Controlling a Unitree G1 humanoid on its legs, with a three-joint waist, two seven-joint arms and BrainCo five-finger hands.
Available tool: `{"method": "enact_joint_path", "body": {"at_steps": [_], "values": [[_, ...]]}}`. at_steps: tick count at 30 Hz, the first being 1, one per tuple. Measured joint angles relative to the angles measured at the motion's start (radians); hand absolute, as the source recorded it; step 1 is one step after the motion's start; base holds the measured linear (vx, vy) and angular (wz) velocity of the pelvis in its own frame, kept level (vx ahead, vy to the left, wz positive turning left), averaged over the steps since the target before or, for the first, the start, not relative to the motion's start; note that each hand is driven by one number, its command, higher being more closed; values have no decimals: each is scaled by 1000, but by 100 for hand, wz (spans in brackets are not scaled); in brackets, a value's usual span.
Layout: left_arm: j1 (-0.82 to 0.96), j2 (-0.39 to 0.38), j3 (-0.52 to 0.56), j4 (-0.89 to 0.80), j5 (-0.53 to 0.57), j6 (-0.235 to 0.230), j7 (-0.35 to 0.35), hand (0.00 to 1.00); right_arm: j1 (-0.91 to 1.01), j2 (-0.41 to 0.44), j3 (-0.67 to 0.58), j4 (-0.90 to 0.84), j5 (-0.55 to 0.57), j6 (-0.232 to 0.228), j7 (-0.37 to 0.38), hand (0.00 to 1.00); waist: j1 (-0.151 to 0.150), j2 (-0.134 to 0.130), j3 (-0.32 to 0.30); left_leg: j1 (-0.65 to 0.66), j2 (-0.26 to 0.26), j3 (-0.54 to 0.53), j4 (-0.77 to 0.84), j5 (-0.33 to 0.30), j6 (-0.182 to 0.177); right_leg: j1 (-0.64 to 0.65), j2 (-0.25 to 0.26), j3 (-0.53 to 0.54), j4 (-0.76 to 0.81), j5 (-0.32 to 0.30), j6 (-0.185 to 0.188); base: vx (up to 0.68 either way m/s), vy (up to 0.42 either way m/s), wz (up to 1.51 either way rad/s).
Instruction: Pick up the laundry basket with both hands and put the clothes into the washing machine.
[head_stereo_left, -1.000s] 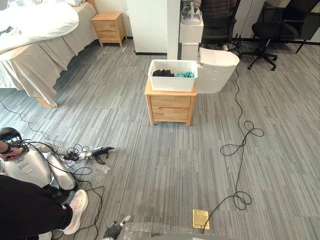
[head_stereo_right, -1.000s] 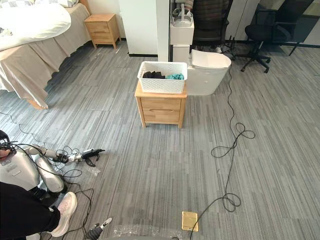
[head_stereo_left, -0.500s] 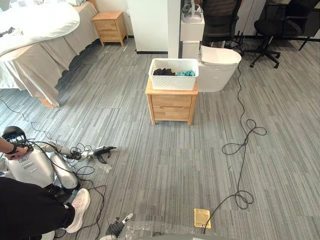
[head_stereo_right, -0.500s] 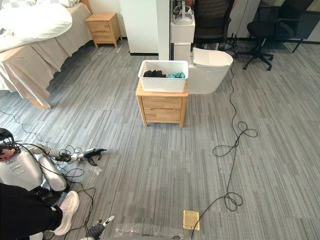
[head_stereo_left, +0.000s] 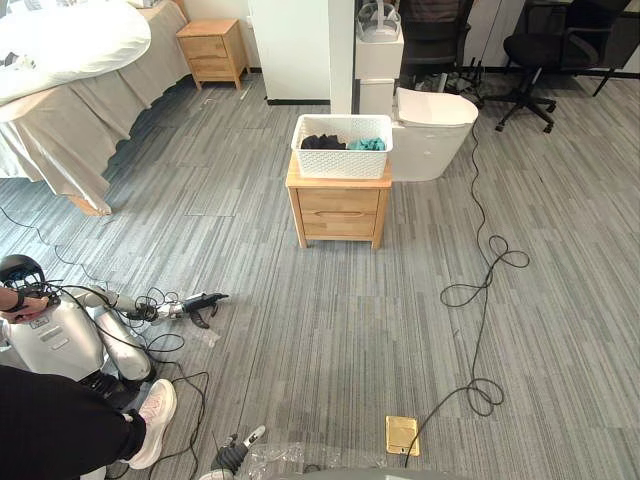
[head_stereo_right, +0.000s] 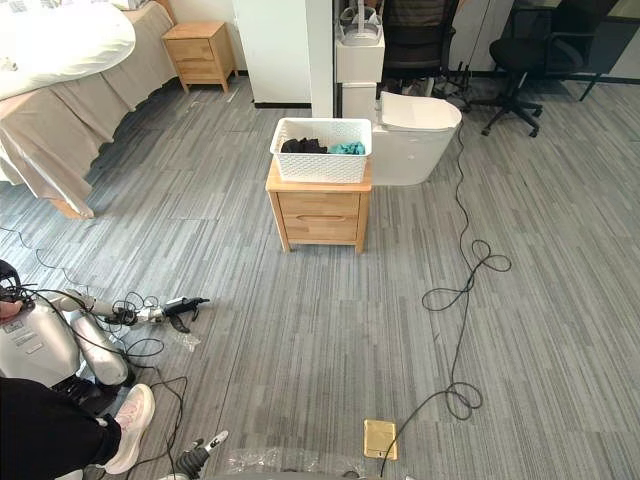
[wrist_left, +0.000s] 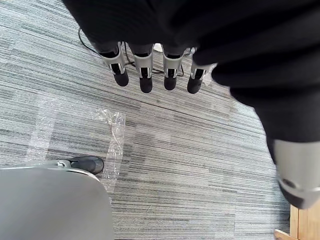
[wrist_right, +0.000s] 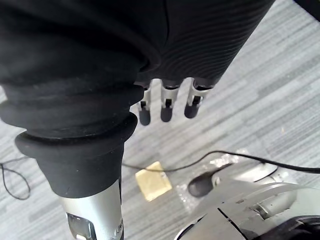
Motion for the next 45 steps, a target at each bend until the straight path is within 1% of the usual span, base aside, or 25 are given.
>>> {"method": "enact_joint_path", "body": {"at_steps": [8,9,10,11,14,17,19,20,22,24,26,27,28,29,30,32,33,36,37,39,40,41,42,44,45], "values": [[1,-4,42,0,-19,0,0,0,0,2,-2,-7,29,-5,0,0,1,-2,1,-12,12,-3,15,-1,1,2,9,-10,0,0,-1,-59,-27,4],[0,-3,60,-1,-25,-1,0,0,-3,9,-2,-12,47,-9,0,0,0,-8,6,-34,19,-4,64,-27,18,3,14,-16,2,-1,-2,-38,-45,8],[-4,-2,79,-7,-33,-1,0,0,-9,12,-2,-12,53,-10,0,0,1,-15,17,-73,30,-5,154,-65,11,5,16,-19,6,-4,-7,-44,-67,16],[-9,-1,105,-20,-39,-2,-1,0,-18,19,-2,-14,61,-12,0,0,2,-21,43,-128,44,4,301,-112,-3,18,20,-24,16,-11,-38,-51,-60,17],[-6,-6,122,-57,-41,-2,-1,0,-19,16,13,-35,88,-13,0,0,7,-11,81,-303,107,70,695,-139,5,40,28,-32,49,-54,-99,-82,-38,17],[7,-24,130,-55,-41,0,-1,0,-25,-7,41,-53,97,-14,-1,0,6,22,87,-381,139,141,716,-156,24,52,7,-18,77,-94,-113,54,72,1],[9,-26,129,-55,-44,0,0,0,-33,-8,49,-53,98,-15,-1,0,15,21,87,-397,108,138,584,-145,17,41,-23,8,90,-108,-103,139,133,-39],[9,-33,130,-55,-56,0,0,0,-43,-11,69,-53,99,-17,0,0,31,22,87,-410,87,133,458,-124,-8,33,-46,33,93,-122,-92,191,154,-53],[12,-33,132,-54,-60,0,0,0,-45,-18,90,-53,116,-21,1,0,31,26,85,-424,77,114,310,-78,-25,32,-66,60,98,-149,-76,296,211,-48],[16,-39,158,-51,-67,1,-1,0,-35,-21,99,-51,120,-22,1,0,34,25,75,-458,74,81,352,-24,6,24,-91,93,173,-231,-53,476,311,-55],[43,-31,178,-48,-79,1,-1,0,-3,-10,95,-36,119,-22,5,0,46,-23,25,-465,26,106,457,-68,63,-17,-157,122,339,-330,12,585,307,-55],[35,-16,186,-36,-78,2,-1,0,-3,4,87,-17,119,-24,20,0,44,-48,16,-448,3,124,500,-125,76,-117,-198,127,605,-345,50,557,234,-15],[31,-1,183,-34,-77,4,-2,0,-3,22,53,-15,120,-21,22,0,24,-67,28,-392,-21,125,515,-158,103,-212,-224,140,897,-269,93,562,223,9],[27,5,179,-35,-77,8,-2,0,-7,29,42,-15,121,-21,22,0,14,-75,34,-355,-29,124,518,-176,112,-246,-233,138,1020,-248,99,569,206,26],[27,8,171,-35,-75,14,-2,0,-2,32,34,-14,124,-21,22,0,0,-64,45,-254,-37,119,498,-201,115,-290,-246,110,1198,-240,90,463,132,15],[14,4,154,-39,-74,16,-3,0,-6,30,37,-32,124,-26,22,0,-1,-56,44,-122,-36,105,401,-201,114,-335,-253,27,1214,-253,63,542,104,1],[5,2,152,-39,-74,15,-3,0,-7,29,40,-41,125,-30,22,0,0,-51,47,-80,-33,104,365,-200,112,-349,-253,-5,1181,-261,49,612,56,2],[-24,-16,151,-52,-66,14,-3,0,-8,26,58,-71,126,-33,22,0,-5,-38,51,35,0,97,268,-197,79,-417,-235,-103,847,-269,29,498,-31,8],[-37,-32,149,-54,-56,14,-3,0,-8,26,58,-77,131,-31,23,0,-14,-21,58,62,29,91,253,-210,51,-440,-216,-106,698,-241,23,441,-114,22],[-39,-45,146,-54,-39,13,0,0,-6,21,63,-93,134,-29,22,0,-24,-7,65,101,70,83,238,-232,8,-475,-193,-48,446,-96,22,458,-167,24],[-40,-46,146,-54,-37,12,0,0,-2,21,63,-93,135,-28,22,0,-25,-7,65,114,79,81,237,-242,-11,-475,-188,-34,386,-49,19,507,-263,17],[-27,-50,158,-54,-37,11,1,0,20,27,63,-92,135,-25,22,0,-21,-19,64,162,94,76,239,-266,-52,-470,-195,-14,322,84,18,532,-299,11],[-18,-53,167,-54,-35,11,2,0,24,29,64,-92,136,-23,23,0,-22,-20,63,181,105,73,245,-270,-57,-468,-193,-14,354,151,10,671,-429,6],[-8,-97,217,-60,-37,6,0,0,21,17,55,-99,137,-22,26,0,-23,19,51,140,190,44,392,-216,-91,-470,-141,-50,463,52,-33,657,-481,5],[-7,-113,237,-67,-37,5,0,0,22,14,53,-101,137,-22,31,0,-23,28,46,99,212,28,470,-195,-70,-465,-128,-59,467,34,-45,495,-415,9]]}}
